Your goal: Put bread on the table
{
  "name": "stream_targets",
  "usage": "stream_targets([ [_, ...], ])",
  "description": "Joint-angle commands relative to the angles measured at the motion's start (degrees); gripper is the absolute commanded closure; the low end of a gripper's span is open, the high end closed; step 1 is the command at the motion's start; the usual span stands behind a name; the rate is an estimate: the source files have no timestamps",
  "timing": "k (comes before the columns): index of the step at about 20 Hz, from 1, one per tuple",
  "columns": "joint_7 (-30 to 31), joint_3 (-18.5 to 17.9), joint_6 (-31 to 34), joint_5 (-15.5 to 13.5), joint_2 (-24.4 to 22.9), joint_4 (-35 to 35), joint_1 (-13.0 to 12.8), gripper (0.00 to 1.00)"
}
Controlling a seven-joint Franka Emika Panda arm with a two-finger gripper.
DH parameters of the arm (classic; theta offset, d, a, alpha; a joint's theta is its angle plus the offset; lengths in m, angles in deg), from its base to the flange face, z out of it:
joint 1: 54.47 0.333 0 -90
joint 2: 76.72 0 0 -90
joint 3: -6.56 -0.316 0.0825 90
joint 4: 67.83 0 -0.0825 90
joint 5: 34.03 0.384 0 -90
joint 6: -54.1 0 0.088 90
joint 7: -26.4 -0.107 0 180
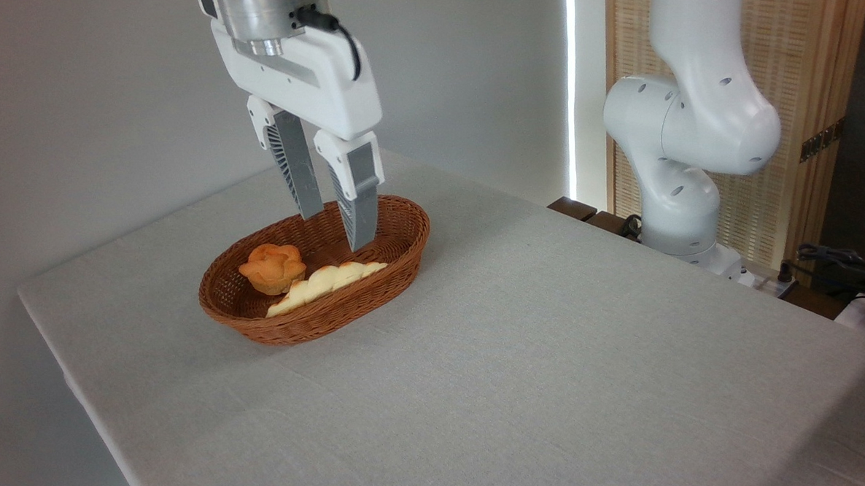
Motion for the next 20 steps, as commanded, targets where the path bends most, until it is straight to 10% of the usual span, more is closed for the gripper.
stream_targets([
  [1, 3.25, 4.41, -1.83, -0.58, -1.37, 4.88, -0.21, 0.0],
  [8, 15.29, 16.18, -19.65, -0.75, -1.02, 18.32, -0.21, 0.0],
  [20, 14.78, 19.45, -26.62, 5.56, -0.14, 23.69, -0.29, 0.0],
])
